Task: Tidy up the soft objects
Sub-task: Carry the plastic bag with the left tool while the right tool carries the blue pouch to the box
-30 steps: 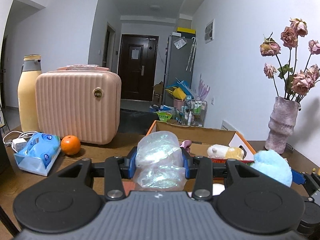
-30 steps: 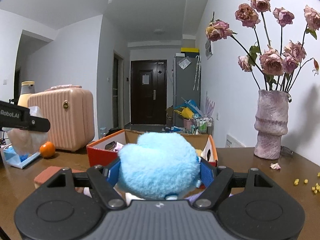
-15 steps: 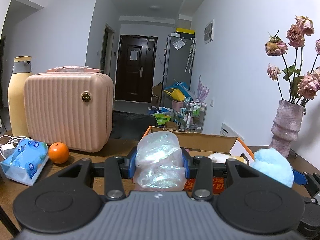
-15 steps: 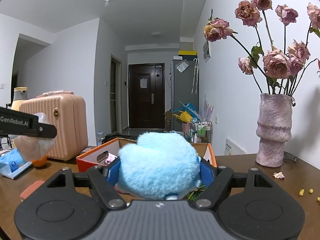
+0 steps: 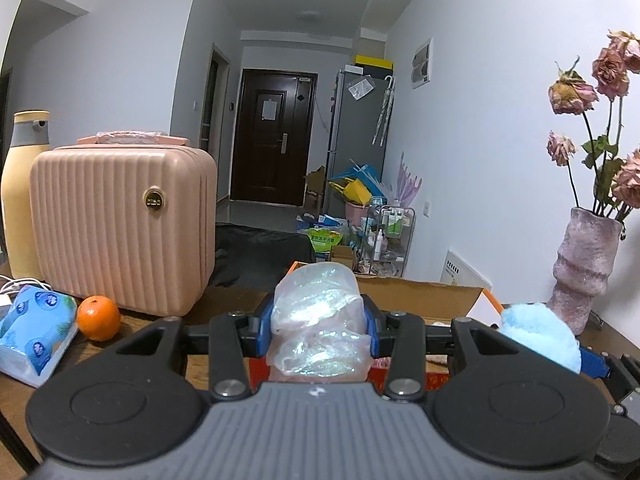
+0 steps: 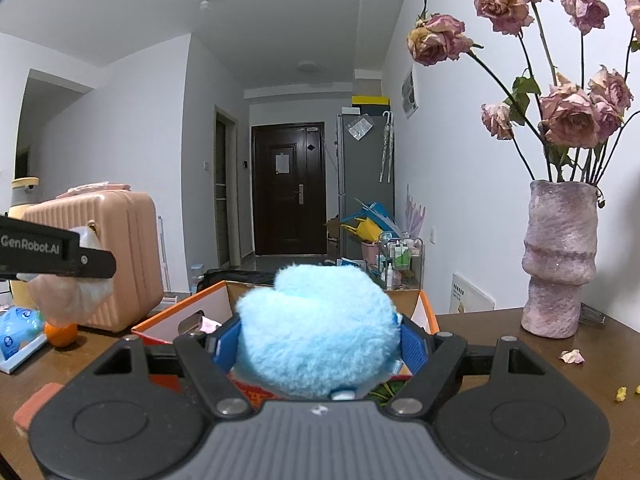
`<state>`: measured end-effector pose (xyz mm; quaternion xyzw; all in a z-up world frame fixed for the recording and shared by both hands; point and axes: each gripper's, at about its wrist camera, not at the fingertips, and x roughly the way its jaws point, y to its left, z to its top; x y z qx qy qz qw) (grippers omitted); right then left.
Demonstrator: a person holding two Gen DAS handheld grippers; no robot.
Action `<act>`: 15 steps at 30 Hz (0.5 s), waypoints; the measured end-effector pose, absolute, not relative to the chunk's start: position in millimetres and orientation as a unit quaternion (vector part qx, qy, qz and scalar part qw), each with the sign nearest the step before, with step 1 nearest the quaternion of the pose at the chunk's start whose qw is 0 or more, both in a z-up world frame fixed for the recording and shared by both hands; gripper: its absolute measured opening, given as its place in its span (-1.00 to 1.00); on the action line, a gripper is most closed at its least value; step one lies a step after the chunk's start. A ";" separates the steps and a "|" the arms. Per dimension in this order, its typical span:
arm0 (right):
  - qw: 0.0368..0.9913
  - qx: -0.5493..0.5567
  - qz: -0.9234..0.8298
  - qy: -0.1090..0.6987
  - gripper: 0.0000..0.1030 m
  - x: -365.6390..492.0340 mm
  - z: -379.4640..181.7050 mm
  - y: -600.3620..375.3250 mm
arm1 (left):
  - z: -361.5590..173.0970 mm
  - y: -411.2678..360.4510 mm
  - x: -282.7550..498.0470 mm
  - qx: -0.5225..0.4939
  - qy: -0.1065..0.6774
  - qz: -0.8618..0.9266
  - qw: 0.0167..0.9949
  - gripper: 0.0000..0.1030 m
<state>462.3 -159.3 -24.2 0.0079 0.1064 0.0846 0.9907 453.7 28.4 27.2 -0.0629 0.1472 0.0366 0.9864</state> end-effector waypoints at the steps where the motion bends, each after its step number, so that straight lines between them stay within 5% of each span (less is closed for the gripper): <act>1: 0.991 0.008 0.085 0.106 0.49 465.5 -24.1 -158.9 | 27.9 28.5 457.0 -0.064 0.147 0.037 0.986 -0.17; 15: 0.990 0.020 0.067 0.125 0.49 515.4 -26.4 -158.8 | 29.1 24.2 505.4 -0.069 0.152 0.049 0.985 -0.17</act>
